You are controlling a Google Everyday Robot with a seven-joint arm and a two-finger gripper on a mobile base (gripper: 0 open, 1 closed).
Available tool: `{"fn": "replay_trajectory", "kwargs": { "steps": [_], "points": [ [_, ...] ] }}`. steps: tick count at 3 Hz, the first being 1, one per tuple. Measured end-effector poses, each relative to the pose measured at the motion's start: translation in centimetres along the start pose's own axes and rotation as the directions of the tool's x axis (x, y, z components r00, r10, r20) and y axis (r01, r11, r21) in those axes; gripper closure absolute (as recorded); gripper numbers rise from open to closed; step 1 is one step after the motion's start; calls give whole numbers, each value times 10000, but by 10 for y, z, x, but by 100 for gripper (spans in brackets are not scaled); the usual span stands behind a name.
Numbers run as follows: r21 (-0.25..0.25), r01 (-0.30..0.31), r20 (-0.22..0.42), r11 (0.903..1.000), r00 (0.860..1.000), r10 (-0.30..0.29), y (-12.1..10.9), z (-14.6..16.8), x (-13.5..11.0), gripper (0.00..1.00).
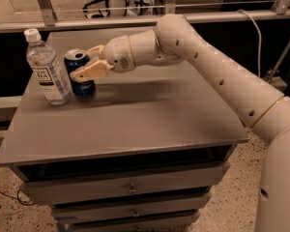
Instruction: Move pepsi can near blue plastic bottle
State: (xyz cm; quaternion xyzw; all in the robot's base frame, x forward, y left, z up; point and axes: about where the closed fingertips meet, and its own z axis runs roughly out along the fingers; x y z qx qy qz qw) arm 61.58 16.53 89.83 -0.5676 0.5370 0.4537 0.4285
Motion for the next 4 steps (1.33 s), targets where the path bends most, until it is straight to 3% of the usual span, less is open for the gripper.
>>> {"fn": "replay_trajectory", "kwargs": {
  "steps": [2,3,4],
  "points": [
    [-404,-30,-306,9992,9995,18,9,12,7,15],
    [-49,-54,-496,10000,9988,51,6,-1,13,0],
    [752,-236,-744,9969,9968,292,1,-31,23,0]
  ]
}}
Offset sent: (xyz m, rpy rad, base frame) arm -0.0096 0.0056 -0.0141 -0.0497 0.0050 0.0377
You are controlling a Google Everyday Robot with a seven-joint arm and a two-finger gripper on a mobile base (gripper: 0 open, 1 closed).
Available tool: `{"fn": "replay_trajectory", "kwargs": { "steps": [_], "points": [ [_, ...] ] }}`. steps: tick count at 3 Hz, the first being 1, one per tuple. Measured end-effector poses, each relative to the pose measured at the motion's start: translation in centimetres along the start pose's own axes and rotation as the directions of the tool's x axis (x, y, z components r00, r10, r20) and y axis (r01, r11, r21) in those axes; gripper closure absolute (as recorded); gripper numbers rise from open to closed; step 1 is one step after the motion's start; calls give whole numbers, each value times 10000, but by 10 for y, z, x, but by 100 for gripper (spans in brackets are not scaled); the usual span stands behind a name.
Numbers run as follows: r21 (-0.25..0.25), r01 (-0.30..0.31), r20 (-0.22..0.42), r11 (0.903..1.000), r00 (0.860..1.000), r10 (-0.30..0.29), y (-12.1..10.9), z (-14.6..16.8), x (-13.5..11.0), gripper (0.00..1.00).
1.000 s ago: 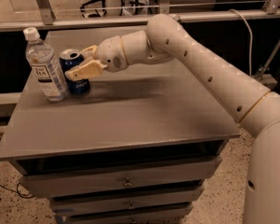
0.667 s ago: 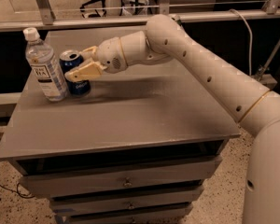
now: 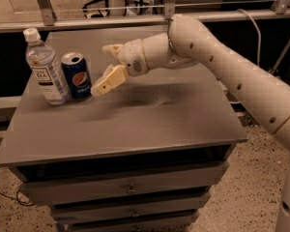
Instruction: Move pepsi can near blue plastic bottle
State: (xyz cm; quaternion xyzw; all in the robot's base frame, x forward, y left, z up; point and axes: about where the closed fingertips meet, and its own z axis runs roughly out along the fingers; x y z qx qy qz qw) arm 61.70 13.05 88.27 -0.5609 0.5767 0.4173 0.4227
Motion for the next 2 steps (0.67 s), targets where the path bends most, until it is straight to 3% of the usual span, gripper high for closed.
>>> {"fn": "replay_trajectory", "kwargs": {
  "steps": [1,2],
  "points": [
    [1266,-438,29,9910,9990,438,-7,-52,23,0],
    [2966,-1180,490,9477,9929,1083,-5,-119,51,0]
  ]
}}
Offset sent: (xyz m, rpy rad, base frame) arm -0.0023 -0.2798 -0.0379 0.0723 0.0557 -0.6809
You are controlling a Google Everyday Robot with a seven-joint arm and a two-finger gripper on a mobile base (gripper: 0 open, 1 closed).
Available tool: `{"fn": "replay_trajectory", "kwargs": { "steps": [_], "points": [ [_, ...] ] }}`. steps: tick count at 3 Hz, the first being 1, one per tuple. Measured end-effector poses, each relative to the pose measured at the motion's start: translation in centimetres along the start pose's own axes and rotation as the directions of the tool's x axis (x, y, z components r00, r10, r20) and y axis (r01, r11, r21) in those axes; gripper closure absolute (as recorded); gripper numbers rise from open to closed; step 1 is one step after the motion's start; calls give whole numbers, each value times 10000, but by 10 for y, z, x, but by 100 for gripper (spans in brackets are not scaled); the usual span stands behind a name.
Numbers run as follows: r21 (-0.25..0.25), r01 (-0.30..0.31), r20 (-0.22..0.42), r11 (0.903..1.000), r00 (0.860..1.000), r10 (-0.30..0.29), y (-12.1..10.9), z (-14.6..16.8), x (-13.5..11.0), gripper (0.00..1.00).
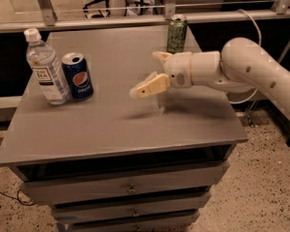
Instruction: Move pepsi can near blue plastic bottle
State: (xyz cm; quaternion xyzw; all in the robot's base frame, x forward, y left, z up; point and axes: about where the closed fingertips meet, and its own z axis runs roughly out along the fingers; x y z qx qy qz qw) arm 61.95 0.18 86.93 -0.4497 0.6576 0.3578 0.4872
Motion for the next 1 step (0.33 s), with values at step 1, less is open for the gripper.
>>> {"fn": "replay_trajectory", "kwargs": {
  "steps": [1],
  "points": [
    [923,-273,23,9954,9996,272,-17,-43,16,0]
  ]
}}
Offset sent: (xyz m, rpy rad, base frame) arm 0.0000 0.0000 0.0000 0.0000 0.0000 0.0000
